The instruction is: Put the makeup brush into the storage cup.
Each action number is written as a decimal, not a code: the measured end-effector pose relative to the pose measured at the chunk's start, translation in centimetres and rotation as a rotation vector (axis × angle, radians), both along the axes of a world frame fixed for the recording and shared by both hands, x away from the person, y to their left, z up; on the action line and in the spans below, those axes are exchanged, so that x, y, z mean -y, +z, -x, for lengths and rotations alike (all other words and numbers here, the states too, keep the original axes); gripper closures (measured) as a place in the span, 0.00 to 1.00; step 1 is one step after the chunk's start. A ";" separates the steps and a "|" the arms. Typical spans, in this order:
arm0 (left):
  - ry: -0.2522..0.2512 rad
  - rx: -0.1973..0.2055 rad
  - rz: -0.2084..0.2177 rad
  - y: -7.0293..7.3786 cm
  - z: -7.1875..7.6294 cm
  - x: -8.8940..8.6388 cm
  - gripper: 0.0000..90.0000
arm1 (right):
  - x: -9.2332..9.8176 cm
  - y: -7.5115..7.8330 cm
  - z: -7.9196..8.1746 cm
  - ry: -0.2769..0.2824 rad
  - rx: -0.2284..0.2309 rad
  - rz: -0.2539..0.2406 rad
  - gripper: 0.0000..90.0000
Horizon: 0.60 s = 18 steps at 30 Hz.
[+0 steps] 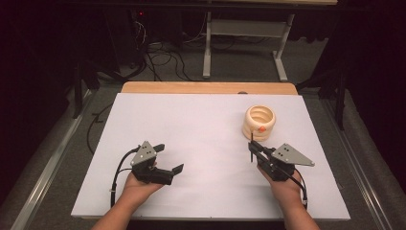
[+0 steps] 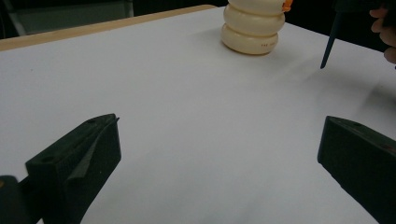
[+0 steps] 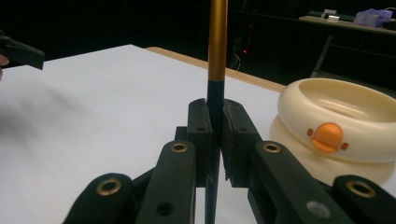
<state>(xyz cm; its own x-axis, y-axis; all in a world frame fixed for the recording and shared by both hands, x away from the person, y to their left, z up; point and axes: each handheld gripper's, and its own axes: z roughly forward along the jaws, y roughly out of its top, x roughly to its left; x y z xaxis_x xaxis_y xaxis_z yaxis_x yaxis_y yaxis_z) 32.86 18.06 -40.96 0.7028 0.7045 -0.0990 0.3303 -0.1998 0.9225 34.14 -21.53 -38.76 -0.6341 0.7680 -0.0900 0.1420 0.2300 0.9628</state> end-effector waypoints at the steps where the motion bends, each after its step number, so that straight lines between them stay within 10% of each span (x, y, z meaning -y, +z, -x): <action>1: 0.000 0.000 0.000 0.0 0.0 0.0 0.00 | 0.1 0.0 0.0 -0.004 -0.002 -0.005 0.94; 18: -0.006 -0.001 0.003 0.0 0.0 0.0 0.00 | 2.4 0.2 -0.5 -0.079 0.002 -0.029 0.94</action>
